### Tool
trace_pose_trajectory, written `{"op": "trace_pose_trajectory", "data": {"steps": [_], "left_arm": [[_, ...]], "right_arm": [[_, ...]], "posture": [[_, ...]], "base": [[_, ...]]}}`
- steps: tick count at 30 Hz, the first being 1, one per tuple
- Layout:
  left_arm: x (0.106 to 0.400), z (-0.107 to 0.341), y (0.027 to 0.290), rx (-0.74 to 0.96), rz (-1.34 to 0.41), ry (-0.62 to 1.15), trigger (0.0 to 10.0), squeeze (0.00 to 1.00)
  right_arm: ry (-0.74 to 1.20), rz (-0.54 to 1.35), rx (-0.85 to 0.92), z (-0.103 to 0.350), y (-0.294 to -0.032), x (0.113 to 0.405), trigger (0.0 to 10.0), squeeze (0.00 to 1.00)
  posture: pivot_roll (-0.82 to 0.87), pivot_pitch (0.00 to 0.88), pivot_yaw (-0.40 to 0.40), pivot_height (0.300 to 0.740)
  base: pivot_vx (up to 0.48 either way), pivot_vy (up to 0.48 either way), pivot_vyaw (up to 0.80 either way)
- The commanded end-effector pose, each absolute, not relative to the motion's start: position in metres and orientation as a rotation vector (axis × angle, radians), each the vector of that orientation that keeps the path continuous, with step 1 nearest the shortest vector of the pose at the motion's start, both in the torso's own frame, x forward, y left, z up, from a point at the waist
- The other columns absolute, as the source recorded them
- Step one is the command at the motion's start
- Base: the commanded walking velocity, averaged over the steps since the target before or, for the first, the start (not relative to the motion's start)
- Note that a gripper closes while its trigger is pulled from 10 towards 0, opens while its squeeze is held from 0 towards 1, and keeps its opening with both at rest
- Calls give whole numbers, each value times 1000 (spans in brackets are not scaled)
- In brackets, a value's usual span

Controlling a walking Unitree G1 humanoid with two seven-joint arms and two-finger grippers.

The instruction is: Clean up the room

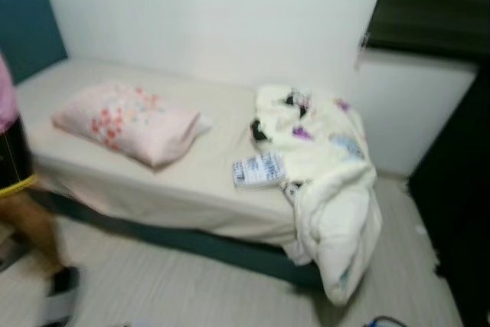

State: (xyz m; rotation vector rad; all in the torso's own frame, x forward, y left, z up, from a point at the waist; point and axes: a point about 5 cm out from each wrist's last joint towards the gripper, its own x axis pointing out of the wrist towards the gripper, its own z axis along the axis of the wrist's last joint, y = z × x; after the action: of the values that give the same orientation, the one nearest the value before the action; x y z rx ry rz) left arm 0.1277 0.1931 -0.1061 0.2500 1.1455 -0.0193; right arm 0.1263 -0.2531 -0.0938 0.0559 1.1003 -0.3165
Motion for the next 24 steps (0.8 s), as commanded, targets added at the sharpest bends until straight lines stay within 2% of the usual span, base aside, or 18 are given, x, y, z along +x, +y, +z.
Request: {"op": "trace_pose_trajectory", "data": {"steps": [1,10,15,24], "left_arm": [[134,-104,189,235,-32,1122,10000,0],[135,-104,187,169,-23,1110,10000,0],[137,-103,189,149,8,1097,10000,0],[139,-102,191,121,42,1086,10000,0]], "right_arm": [[1102,-332,55,-94,-256,124,10000,0],[1053,-367,85,-91,-256,133,10000,0],[973,-362,85,-82,-256,156,10000,0],[807,-262,89,-62,-243,200,10000,0]], "posture": [[3,0,-35,740],[-2,0,-22,740],[-9,0,-5,740],[-31,0,5,740]], "base": [[0,0,-694],[0,0,-651],[0,0,0],[297,0,0]]}}
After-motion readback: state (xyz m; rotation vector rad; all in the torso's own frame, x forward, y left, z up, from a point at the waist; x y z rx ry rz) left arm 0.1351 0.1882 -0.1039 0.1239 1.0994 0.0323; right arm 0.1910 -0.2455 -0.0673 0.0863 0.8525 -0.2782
